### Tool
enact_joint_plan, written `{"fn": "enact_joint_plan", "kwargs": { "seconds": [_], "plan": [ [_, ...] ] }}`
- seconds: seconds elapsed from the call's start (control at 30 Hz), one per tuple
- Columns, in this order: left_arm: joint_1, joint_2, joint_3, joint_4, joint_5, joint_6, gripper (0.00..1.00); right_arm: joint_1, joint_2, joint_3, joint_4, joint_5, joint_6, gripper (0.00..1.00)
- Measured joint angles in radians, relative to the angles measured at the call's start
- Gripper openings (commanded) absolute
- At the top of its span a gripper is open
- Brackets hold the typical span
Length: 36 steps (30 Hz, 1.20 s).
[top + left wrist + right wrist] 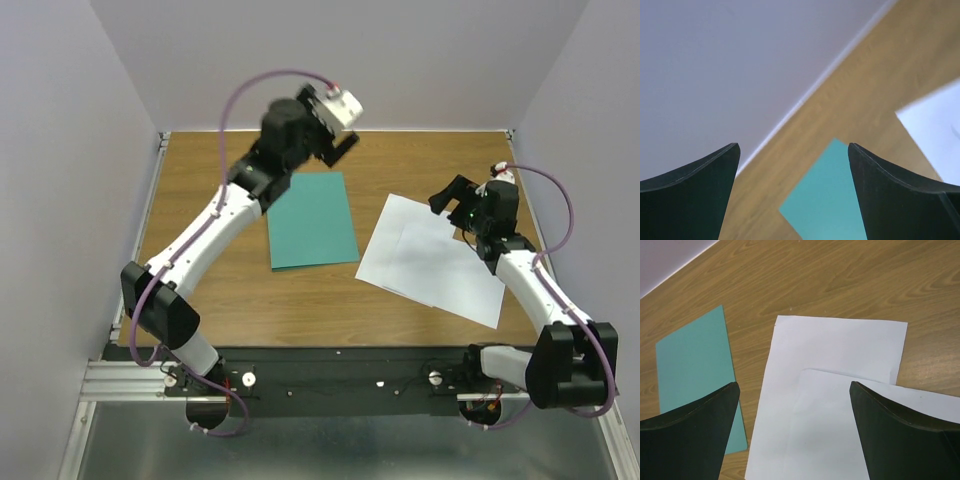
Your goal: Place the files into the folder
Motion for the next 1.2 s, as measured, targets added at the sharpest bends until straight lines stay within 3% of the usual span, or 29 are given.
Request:
{"fn": "enact_joint_plan", "kwargs": {
  "seconds": [0.13,0.23,0.37,0.67,1.2],
  "plan": [
    [-0.091,-0.025,-0.288,-0.027,-0.032,0.203,0.98,0.000,0.050,0.000,0.002,0.005,-0.001,1.00],
    [-0.097,-0.051,-0.478,-0.068,-0.050,0.345,0.98,0.000,0.097,0.000,0.002,0.008,-0.002,1.00],
    [-0.095,-0.078,-0.615,-0.133,-0.068,0.467,0.98,0.000,0.157,0.005,0.000,0.008,-0.002,1.00],
    [-0.101,-0.084,-0.782,-0.122,-0.101,0.553,0.98,0.000,0.205,0.033,0.000,0.001,-0.002,1.00],
    [-0.148,-0.098,-0.812,-0.160,0.020,0.559,0.98,0.000,0.205,0.033,0.000,0.001,-0.002,1.00]
  ]
}}
